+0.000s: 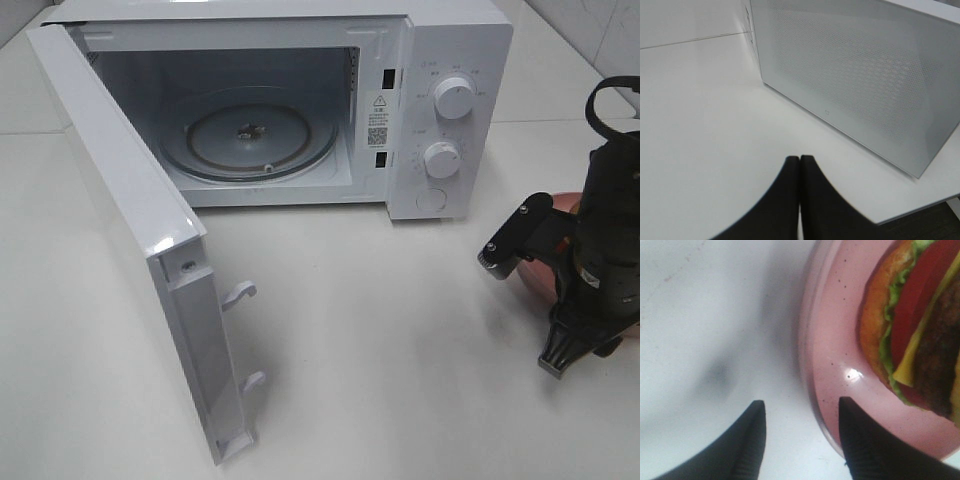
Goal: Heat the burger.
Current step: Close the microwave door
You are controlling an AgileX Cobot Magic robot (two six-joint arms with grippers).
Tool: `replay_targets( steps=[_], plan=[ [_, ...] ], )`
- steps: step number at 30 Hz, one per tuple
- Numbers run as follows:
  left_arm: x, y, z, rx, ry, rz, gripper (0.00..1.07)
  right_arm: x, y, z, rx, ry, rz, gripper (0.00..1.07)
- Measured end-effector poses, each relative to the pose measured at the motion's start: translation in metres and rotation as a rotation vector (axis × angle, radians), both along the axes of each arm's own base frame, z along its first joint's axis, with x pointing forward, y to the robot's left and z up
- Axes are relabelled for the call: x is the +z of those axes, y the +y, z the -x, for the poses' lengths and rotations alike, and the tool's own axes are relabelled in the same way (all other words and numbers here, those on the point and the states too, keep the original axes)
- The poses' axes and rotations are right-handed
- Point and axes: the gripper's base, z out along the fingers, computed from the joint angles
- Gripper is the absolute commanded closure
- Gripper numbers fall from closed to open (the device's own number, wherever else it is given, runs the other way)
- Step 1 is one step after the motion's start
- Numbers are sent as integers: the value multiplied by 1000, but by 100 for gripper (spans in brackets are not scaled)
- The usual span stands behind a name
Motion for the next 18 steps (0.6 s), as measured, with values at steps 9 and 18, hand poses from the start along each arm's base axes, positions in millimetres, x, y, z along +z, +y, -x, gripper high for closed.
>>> replay_targets(
  steps=[9, 18],
  plan=[
    [0, 0, 0, 0, 0, 0, 107, 7, 5, -4, -125, 0, -57, 43],
    [0, 0, 0, 0, 0, 0, 107, 37, 15, -13, -330, -14, -170, 39]
  ],
)
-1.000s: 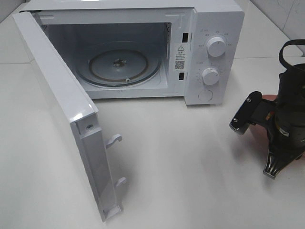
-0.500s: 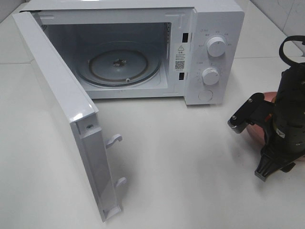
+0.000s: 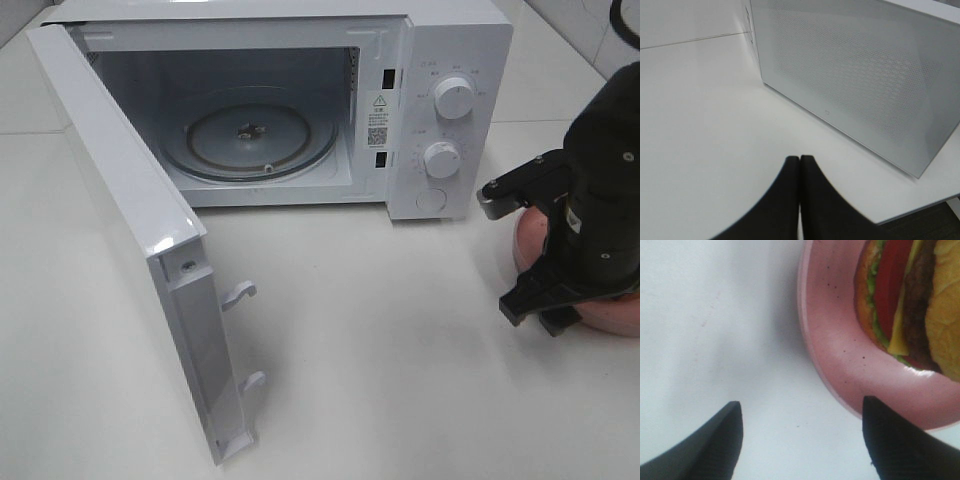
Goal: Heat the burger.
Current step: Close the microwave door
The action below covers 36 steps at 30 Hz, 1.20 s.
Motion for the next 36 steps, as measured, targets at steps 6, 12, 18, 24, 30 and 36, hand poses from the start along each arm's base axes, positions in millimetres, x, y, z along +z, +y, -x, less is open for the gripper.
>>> replay_targets(
  steps=[6, 12, 18, 24, 30, 36],
  plan=[
    [0, 0, 0, 0, 0, 0, 107, 20, 9, -6, -147, 62, -65, 38],
    [0, 0, 0, 0, 0, 0, 107, 47, 21, -11, -180, 101, -177, 37],
    [0, 0, 0, 0, 0, 0, 107, 67, 16, -16, -250, 108, -324, 37],
    [0, 0, 0, 0, 0, 0, 107, 95, -17, -9, -336, 73, -369, 38],
    [0, 0, 0, 0, 0, 0, 107, 134, -26, 16, -320, -15, -389, 38],
    [0, 0, 0, 0, 0, 0, 107, 158, -36, 57, -301, -108, -428, 38]
  ],
)
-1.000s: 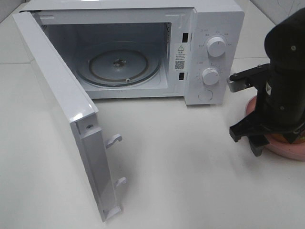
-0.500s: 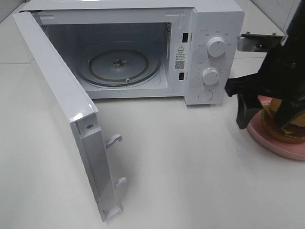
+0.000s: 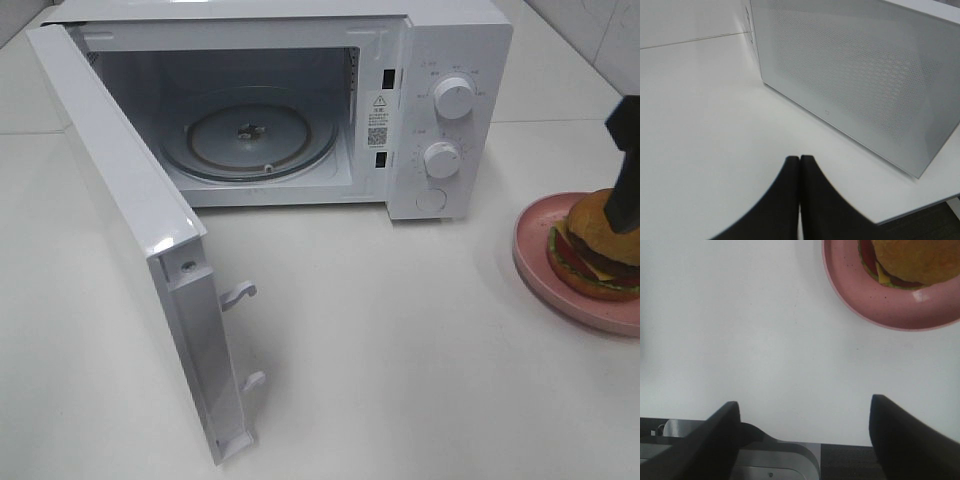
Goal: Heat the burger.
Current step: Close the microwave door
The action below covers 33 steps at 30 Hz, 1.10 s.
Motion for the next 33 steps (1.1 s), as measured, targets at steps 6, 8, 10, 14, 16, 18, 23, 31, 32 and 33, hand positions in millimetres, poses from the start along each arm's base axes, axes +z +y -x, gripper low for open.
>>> replay_targets(
  steps=[6, 8, 10, 14, 16, 18, 23, 31, 32, 33],
  plan=[
    [0, 0, 0, 0, 0, 0, 107, -8, -13, 56, 0, -55, -9, 38],
    [0, 0, 0, 0, 0, 0, 107, -10, -15, 64, 0, -72, -13, 38],
    [0, 0, 0, 0, 0, 0, 107, -15, -19, 80, -1, -105, -21, 38],
    [0, 0, 0, 0, 0, 0, 107, -30, -27, 113, -1, -187, -35, 38],
    [0, 0, 0, 0, 0, 0, 107, -33, -29, 119, -2, -206, -38, 38],
    [0, 0, 0, 0, 0, 0, 107, -38, -32, 130, 0, -238, -36, 38],
    [0, 0, 0, 0, 0, 0, 107, -37, -37, 154, 6, -392, -68, 38],
    [0, 0, 0, 0, 0, 0, 107, -31, -46, 191, 15, -650, -118, 45],
    [0, 0, 0, 0, 0, 0, 107, -30, -48, 199, 15, -703, -129, 46],
    [0, 0, 0, 0, 0, 0, 107, -30, -48, 199, 15, -703, -129, 46]
  ],
)
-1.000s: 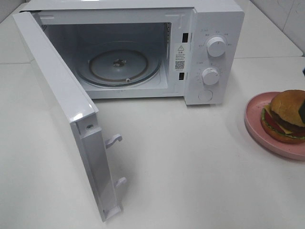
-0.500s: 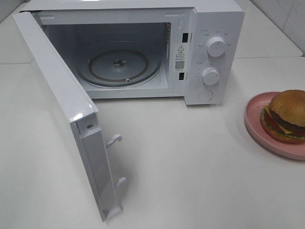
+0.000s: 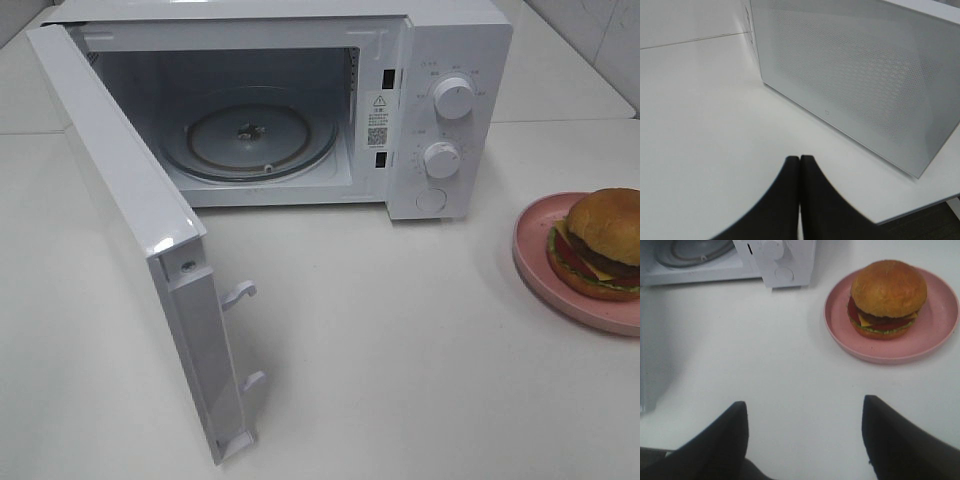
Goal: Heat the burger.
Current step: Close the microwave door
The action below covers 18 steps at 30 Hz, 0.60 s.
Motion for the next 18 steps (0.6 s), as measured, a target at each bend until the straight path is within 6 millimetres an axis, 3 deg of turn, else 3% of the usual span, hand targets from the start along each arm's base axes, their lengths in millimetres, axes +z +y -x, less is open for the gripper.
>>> replay_targets(
  steps=[4, 18],
  plan=[
    [0, 0, 0, 0, 0, 0, 107, 0, -4, 15, 1, -96, -21, 46],
    [0, 0, 0, 0, 0, 0, 107, -1, -4, 16, 4, -99, -15, 46]
  ],
)
